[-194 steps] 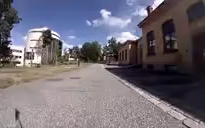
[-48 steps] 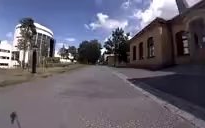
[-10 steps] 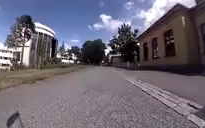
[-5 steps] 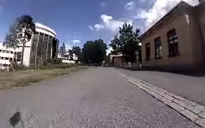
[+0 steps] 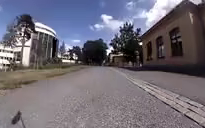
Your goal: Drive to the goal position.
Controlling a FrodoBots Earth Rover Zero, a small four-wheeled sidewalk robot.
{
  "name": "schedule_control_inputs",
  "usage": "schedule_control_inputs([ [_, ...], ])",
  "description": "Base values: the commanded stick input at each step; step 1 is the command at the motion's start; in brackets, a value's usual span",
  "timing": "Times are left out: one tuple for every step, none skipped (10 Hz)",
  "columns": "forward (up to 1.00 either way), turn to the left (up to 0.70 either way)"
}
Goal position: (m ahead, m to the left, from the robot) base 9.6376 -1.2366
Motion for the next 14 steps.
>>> schedule_control_inputs([
  [0.85,0.00],
  [0.85,0.00],
  [0.85,0.00],
  [0.85,0.00],
  [0.85,0.00],
  [0.85,0.00],
  [0.85,0.00],
  [0.85,0.00],
  [0.85,0.00],
  [0.85,0.00],
  [0.85,0.00],
  [0.85,0.00],
  [0.85,0.00],
  [0.85,-0.04],
])
